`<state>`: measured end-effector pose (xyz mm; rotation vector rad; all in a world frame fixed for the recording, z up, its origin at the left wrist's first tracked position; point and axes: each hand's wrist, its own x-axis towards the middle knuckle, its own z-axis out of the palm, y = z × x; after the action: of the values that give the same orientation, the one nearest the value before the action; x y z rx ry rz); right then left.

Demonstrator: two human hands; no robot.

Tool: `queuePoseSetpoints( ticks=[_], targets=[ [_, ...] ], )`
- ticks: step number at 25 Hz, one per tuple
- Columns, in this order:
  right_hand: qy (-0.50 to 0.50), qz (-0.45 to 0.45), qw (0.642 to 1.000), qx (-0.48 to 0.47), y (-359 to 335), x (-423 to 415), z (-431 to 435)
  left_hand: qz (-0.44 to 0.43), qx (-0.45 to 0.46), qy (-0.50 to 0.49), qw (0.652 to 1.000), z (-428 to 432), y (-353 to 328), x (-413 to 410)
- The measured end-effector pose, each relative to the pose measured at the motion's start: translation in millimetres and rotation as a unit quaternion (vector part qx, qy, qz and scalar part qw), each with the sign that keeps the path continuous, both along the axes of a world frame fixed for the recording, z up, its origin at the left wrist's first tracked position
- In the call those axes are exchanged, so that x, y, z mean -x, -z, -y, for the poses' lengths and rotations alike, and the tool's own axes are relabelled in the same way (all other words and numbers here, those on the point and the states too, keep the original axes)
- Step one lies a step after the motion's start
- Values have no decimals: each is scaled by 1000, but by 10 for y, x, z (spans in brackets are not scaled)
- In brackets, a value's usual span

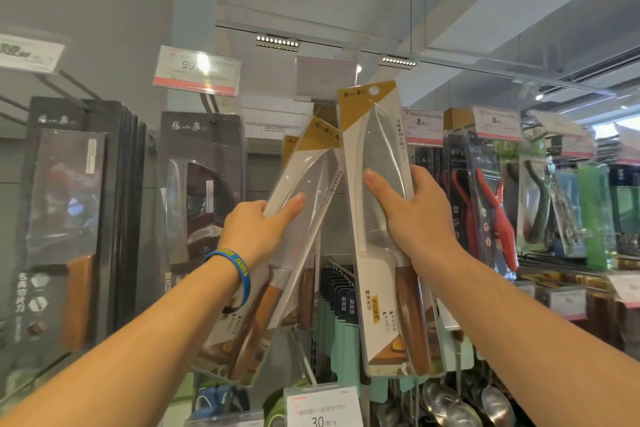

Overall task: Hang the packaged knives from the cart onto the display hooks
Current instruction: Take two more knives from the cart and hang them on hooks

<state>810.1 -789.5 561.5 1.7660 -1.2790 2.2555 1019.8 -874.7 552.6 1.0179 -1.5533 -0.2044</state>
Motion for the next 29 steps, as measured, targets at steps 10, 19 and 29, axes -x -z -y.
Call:
queuePoseSetpoints(
  ticks=[10, 19, 29],
  targets=[
    [6, -3, 1000, 0, 63, 26, 53, 69, 36, -54, 996, 54, -140, -264],
    [16, -17, 1000, 6, 42, 48, 31, -51, -5, 5, 999, 129, 24, -154],
    [10, -11, 1000, -5, 48, -28, 92, -54, 7, 25, 998, 96, 6, -83]
  ],
)
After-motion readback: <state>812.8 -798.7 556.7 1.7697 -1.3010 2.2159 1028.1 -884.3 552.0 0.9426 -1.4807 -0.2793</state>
